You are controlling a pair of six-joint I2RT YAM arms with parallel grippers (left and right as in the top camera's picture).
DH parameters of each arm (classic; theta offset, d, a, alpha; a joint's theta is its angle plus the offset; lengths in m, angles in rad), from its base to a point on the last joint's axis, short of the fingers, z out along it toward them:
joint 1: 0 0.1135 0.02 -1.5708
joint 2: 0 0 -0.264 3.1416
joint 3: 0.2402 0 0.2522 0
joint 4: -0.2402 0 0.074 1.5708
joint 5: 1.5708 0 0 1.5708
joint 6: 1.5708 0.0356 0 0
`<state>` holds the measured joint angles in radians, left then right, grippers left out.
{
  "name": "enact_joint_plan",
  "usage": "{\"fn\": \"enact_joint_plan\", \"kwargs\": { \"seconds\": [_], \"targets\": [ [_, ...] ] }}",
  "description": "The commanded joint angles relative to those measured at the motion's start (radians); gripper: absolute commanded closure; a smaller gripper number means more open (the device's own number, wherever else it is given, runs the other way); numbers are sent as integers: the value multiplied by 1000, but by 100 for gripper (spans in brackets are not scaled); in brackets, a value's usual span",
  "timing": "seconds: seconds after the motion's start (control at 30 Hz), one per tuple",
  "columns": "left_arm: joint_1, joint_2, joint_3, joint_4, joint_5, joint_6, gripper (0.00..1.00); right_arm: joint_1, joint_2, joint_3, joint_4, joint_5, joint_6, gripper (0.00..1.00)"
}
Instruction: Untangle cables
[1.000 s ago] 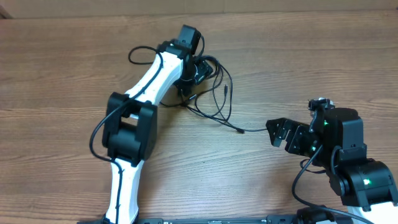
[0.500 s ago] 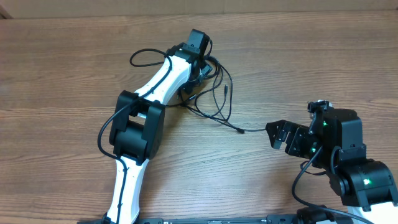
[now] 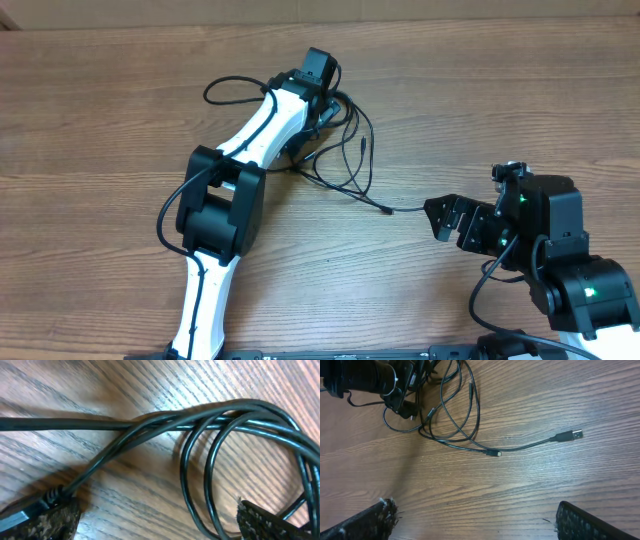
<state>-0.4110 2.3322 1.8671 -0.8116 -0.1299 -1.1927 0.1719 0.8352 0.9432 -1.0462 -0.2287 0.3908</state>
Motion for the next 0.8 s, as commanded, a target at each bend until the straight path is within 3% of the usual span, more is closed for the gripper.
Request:
{"fn": "enact_joint_plan", "kwargs": {
  "seconds": [0.0, 0.17, 0.53, 0.77],
  "targets": [
    [-5, 19, 1, -48, -71, 65, 0, 1, -3, 7, 0, -5, -18, 0],
    [-5, 19, 1, -95, -122, 153, 0, 1, -2, 7, 5, -5, -59, 0],
    [-5, 19, 1, -318, -164, 156, 0, 1, -2, 7, 5, -8, -59, 0],
    [-11, 19, 1, -196, 9, 85, 0, 1, -2, 6, 3, -8, -59, 0]
  ]
}}
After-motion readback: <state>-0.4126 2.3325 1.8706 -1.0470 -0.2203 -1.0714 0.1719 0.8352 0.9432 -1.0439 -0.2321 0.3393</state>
